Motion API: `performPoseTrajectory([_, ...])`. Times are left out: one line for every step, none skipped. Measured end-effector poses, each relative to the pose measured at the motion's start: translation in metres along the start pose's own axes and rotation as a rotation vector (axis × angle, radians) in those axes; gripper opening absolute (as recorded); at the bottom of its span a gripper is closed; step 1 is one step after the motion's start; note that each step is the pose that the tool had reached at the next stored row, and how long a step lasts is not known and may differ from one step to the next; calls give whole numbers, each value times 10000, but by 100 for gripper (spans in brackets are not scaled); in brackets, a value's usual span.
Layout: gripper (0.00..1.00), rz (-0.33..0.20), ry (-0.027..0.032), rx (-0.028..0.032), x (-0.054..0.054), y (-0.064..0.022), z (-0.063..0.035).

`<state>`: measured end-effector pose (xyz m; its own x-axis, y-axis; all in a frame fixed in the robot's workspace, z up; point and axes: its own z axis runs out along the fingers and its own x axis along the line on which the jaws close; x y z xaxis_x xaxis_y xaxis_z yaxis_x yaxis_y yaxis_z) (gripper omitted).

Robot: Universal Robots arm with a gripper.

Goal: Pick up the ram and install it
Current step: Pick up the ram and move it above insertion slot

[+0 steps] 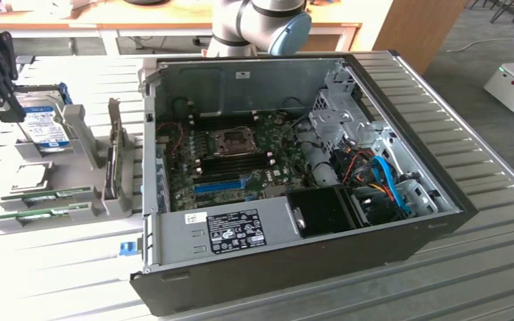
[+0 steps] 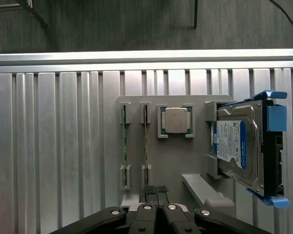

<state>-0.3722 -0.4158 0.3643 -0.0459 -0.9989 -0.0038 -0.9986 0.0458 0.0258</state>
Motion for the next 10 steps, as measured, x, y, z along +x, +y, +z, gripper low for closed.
performPoseTrajectory([11, 0, -1, 0, 0, 1, 0])
performPoseTrajectory([11, 0, 0, -1, 1, 5, 0])
performPoseTrajectory([11, 1, 0, 1, 1, 10, 0])
performPoseTrajectory([11, 0, 0, 2, 1, 13, 1])
performPoseTrajectory([11, -1, 0, 1, 1, 17, 0])
performPoseTrajectory([11, -1, 0, 2, 1, 20, 1])
performPoseTrajectory([11, -2, -1, 3, 1, 20, 1])
performPoseTrajectory([11, -1, 0, 2, 1, 21, 0])
performPoseTrajectory([11, -1, 0, 2, 1, 21, 1])
performPoseTrajectory([11, 0, 0, 2, 1, 21, 1])
